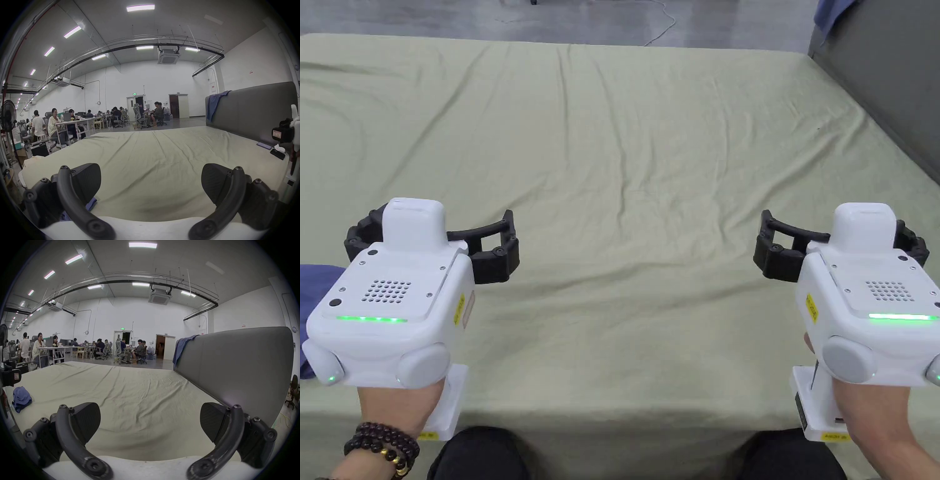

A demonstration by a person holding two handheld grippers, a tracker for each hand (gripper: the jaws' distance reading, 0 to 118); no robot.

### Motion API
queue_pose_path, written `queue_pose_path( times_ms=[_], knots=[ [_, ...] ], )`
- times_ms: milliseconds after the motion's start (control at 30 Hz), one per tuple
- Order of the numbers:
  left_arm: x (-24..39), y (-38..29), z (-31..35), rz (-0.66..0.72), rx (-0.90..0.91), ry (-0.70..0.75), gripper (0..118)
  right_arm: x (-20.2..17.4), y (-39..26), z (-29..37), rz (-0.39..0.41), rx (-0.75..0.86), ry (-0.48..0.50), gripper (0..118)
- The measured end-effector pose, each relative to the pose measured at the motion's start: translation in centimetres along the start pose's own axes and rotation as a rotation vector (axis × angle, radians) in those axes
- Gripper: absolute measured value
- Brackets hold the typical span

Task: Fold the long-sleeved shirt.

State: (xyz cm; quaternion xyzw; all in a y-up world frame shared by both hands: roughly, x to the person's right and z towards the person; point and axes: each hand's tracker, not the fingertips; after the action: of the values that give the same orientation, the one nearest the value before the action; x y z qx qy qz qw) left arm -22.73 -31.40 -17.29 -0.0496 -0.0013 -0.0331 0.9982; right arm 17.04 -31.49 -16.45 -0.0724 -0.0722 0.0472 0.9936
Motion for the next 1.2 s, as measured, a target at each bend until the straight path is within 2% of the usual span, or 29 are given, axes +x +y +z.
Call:
queue_pose_path(
  times_ms=[1200],
  knots=[
    [0.24,-0.06,-0.05,-0.014,0.002,-0.003,118,-0.25,-0.07,-0.11,0.006,0.001,0.016,118]
  ],
)
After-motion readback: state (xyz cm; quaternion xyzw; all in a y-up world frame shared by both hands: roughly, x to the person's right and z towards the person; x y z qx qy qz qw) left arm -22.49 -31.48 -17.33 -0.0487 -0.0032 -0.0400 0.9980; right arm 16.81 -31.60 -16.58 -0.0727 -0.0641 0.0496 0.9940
